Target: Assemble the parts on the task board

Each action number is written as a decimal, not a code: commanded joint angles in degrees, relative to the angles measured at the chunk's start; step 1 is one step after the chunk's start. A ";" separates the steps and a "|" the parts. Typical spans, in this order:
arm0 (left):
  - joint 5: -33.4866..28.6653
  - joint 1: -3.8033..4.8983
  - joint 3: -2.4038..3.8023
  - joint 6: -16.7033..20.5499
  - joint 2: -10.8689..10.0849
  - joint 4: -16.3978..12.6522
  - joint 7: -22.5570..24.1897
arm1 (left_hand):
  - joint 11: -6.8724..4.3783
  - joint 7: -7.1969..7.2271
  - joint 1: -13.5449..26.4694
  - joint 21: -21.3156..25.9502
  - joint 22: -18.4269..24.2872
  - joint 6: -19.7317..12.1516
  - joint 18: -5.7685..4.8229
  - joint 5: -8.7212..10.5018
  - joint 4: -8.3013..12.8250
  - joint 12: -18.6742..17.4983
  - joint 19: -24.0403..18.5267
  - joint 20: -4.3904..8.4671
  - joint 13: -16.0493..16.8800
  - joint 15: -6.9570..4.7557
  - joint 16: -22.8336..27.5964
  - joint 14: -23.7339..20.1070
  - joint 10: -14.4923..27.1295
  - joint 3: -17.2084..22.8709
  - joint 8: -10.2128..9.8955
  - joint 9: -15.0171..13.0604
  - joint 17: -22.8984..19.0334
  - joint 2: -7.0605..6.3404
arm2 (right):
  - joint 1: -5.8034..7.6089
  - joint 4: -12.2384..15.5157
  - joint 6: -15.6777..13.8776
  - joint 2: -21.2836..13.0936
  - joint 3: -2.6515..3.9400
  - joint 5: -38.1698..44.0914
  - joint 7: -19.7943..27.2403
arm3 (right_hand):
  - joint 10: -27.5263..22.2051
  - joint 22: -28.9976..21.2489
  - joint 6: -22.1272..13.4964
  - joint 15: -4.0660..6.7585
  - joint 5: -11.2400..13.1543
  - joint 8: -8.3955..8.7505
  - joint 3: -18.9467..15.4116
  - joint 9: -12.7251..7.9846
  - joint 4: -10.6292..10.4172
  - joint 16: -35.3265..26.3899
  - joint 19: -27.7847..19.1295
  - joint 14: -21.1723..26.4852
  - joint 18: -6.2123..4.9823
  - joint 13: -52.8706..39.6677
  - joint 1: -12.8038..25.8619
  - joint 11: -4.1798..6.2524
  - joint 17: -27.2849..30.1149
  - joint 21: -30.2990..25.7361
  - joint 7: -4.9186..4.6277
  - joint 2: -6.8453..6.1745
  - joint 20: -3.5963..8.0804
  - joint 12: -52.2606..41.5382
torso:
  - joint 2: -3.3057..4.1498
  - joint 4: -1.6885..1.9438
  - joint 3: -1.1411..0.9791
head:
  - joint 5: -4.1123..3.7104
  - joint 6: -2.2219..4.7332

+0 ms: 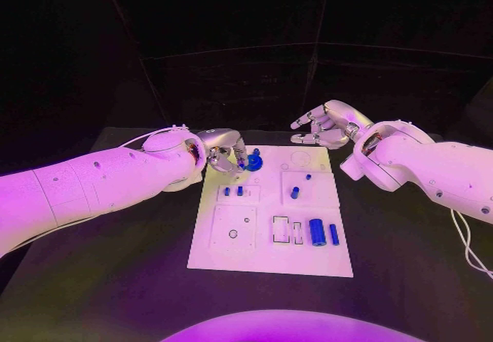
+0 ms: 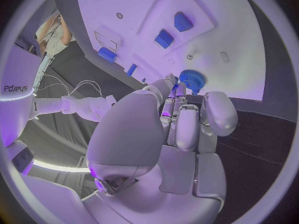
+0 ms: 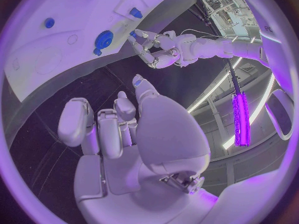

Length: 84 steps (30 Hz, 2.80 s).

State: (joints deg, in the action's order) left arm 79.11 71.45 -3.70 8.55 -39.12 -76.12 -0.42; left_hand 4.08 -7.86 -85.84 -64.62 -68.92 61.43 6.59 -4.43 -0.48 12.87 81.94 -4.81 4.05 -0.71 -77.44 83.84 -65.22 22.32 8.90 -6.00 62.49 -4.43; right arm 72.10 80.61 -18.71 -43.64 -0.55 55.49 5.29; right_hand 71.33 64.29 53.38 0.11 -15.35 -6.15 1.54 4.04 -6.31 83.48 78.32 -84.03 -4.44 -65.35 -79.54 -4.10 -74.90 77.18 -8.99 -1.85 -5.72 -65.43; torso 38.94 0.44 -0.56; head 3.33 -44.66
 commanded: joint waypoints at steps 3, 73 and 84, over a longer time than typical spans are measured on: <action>-1.45 -0.43 0.03 -0.91 -0.27 0.88 -0.62 | 0.06 -0.07 0.50 -0.26 -0.08 0.30 -1.04 -0.04 0.06 -0.16 0.13 -0.20 0.06 0.02 -0.25 0.58 -0.49 0.51 -0.39 0.10 -0.08 -0.41 | 0.09 -0.02 -0.23 0.03 0.04 0.09 0.57 | 0.02 -0.03 0.37 0.39 -0.31 -0.23 -0.29 0.03 -0.15 -0.20 -0.47 -3.52 -0.68 0.00 -0.19 0.14 -4.34 -0.36 -0.09 0.61 0.12 0.24 | 0.05 -0.10 0.03 | 0.05 0.03; -1.47 -1.65 -0.05 -7.42 2.60 5.24 -1.89 | 1.49 -0.99 3.36 2.27 1.37 -1.42 -0.61 0.06 0.67 -4.66 -1.14 -1.12 -0.30 1.12 0.53 -0.44 3.05 1.17 -3.25 1.15 -2.51 -2.67 | 0.10 -0.01 -0.28 -0.06 0.04 0.09 0.47 | 0.16 -0.01 0.43 0.42 -0.39 -0.29 -0.32 0.01 -0.29 -0.24 -0.43 -3.53 -0.67 0.09 -0.17 0.17 -4.32 -0.38 -0.07 0.73 0.16 0.25 | 0.02 -0.13 -0.02 | -0.02 -0.55; -1.47 -1.65 -0.04 -6.37 2.31 5.09 -2.08 | 2.25 -0.44 4.28 5.73 3.96 -4.24 0.08 0.13 0.94 -6.84 -2.11 -1.68 -0.37 1.72 0.57 -0.57 6.86 0.35 -5.18 2.06 -3.18 -3.58 | 0.10 -0.19 -0.49 -0.12 0.04 0.11 0.01 | -0.28 -0.39 0.33 0.43 -0.39 -0.25 -0.40 -0.03 -0.30 -0.34 -0.59 -3.50 -0.74 0.75 -0.23 0.17 -4.20 -0.60 -0.08 0.62 0.17 0.89 | 0.02 -0.13 -0.01 | -0.03 -0.51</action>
State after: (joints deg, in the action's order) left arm 77.83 69.73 -3.78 1.68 -36.73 -70.94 -2.07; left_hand 6.31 -8.38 -82.29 -59.34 -65.32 57.57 6.65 -4.44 0.43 6.23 80.18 -6.56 3.73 0.64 -77.17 83.34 -58.76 22.98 4.00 -4.03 59.41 -7.98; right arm 72.09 80.42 -18.72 -43.72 -0.56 55.49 5.31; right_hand 71.33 63.99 53.38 0.11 -15.55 -6.15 1.33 4.04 -6.53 83.48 78.12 -84.03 -4.44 -64.73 -79.78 -4.10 -74.91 76.92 -8.99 -1.62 -5.51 -64.90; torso 38.96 0.30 -0.59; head 3.33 -45.20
